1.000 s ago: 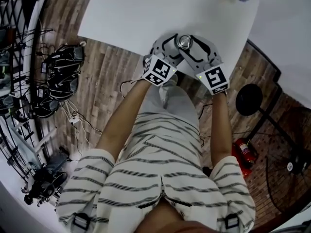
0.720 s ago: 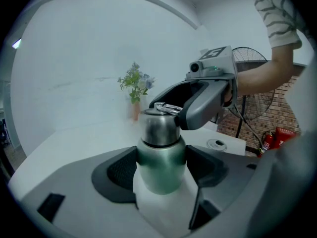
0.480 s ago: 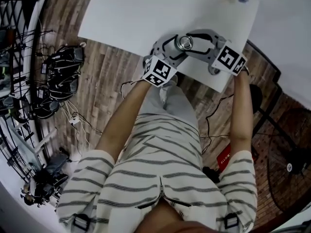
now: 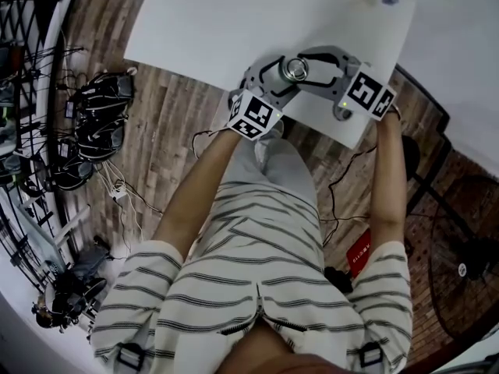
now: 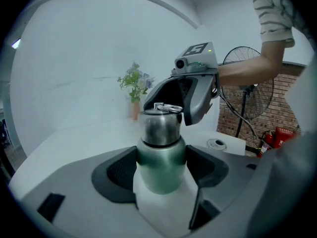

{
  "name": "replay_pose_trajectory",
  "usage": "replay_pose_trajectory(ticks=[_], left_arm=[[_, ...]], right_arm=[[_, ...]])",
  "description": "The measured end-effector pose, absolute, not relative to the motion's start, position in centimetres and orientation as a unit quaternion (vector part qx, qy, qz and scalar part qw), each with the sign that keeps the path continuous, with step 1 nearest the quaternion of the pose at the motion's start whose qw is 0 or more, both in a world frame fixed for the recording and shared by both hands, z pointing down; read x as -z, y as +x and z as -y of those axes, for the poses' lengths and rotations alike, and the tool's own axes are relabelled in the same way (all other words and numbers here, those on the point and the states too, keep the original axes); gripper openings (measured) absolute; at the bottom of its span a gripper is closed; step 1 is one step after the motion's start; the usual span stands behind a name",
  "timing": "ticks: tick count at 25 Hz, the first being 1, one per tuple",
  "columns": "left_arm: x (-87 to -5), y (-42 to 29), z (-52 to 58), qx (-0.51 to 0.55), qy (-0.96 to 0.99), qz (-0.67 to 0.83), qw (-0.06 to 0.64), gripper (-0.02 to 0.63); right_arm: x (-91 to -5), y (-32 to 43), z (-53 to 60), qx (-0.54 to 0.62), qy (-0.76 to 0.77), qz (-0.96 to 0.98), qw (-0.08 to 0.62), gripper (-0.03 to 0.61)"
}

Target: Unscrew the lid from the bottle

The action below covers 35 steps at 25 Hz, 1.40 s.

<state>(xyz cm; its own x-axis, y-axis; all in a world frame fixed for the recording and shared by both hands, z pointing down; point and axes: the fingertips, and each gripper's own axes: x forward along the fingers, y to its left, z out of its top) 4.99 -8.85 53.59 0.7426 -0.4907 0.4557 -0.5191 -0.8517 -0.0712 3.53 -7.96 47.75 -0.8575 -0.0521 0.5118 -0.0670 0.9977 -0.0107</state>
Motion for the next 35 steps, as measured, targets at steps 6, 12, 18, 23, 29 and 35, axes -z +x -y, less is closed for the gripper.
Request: replay_pose_trajectory(ticks=[6, 12, 18, 23, 29, 35], left_arm=[[-53.6, 5.2, 8.6, -0.235, 0.932, 0.273, 0.029, 0.31], [-53.7, 5.2, 8.5, -0.234, 0.931, 0.278, 0.029, 0.31], [-53.5, 5.1, 8.7, -0.234, 0.93, 0.282, 0.03, 0.31], [-53.6, 5.3, 8.6, -0.233, 0.93, 0.282, 0.03, 0.31], [-53.6, 5.1, 8.6, -0.232, 0.93, 0.282, 0.03, 0.31], [-53.5, 5.1, 8.7, -0.232, 0.931, 0.282, 0.028, 0.31]], right_arm=[[-46.3, 4.2, 8.3, -0.062, 0.184, 0.96, 0.203, 0.336], [-46.4, 4.6, 8.2, -0.091, 0.382, 0.908, 0.143, 0.32], [-47.5, 4.0, 8.2, -0.107, 0.476, 0.863, 0.133, 0.298], [-48.1, 4.0, 8.6, -0.109, 0.493, 0.852, 0.141, 0.254], [-48.3, 3.7, 8.7, -0.097, 0.485, 0.855, 0.157, 0.236], [-48.3, 3.8, 8.6, -0.085, 0.446, 0.876, 0.164, 0.235]])
